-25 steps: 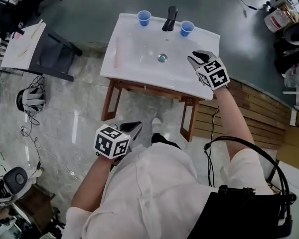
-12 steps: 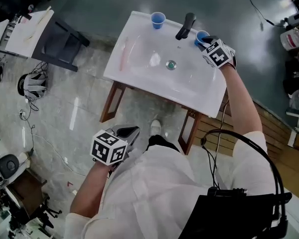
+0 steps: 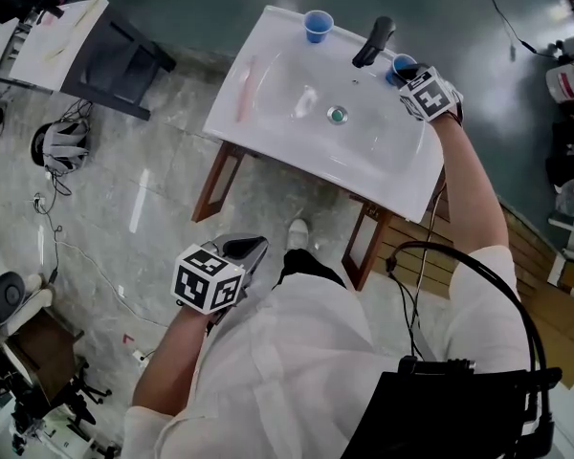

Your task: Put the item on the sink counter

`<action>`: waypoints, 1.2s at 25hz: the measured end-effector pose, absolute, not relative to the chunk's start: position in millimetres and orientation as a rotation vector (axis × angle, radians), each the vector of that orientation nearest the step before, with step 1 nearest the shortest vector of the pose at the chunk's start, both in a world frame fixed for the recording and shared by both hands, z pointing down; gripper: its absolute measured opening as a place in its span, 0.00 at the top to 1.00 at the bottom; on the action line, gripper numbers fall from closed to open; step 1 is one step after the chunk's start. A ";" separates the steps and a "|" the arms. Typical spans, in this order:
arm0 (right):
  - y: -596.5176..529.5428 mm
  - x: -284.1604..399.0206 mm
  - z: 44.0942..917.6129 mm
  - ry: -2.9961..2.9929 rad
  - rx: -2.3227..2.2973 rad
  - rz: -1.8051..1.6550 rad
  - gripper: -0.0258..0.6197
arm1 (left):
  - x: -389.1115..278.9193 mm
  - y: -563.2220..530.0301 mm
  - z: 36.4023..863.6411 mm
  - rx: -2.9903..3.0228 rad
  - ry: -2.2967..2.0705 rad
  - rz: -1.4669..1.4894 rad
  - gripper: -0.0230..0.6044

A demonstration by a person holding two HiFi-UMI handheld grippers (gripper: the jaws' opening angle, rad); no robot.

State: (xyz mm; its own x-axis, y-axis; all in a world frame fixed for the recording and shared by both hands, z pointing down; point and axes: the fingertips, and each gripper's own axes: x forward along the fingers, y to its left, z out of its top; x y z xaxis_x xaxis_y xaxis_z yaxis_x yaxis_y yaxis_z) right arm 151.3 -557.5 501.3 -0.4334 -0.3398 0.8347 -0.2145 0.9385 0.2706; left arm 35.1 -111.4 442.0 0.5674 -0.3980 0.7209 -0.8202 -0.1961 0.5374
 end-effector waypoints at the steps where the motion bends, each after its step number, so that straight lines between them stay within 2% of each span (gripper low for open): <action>1: -553.0 151.3 497.8 -2.038 0.398 -0.158 0.92 | 33.9 -109.6 441.6 1.810 -1.000 0.531 0.95; 7: -505.7 149.8 468.7 -2.069 0.374 -0.208 0.93 | 29.3 -98.0 433.3 1.856 -0.984 0.517 0.95; 17: -354.5 135.2 429.7 -2.085 0.371 -0.218 0.93 | 8.5 -36.7 420.7 1.969 -0.948 0.531 0.95; 30: -124.4 65.6 438.1 -2.126 0.329 -0.178 0.93 | -41.7 102.5 424.2 2.019 -0.911 0.587 0.95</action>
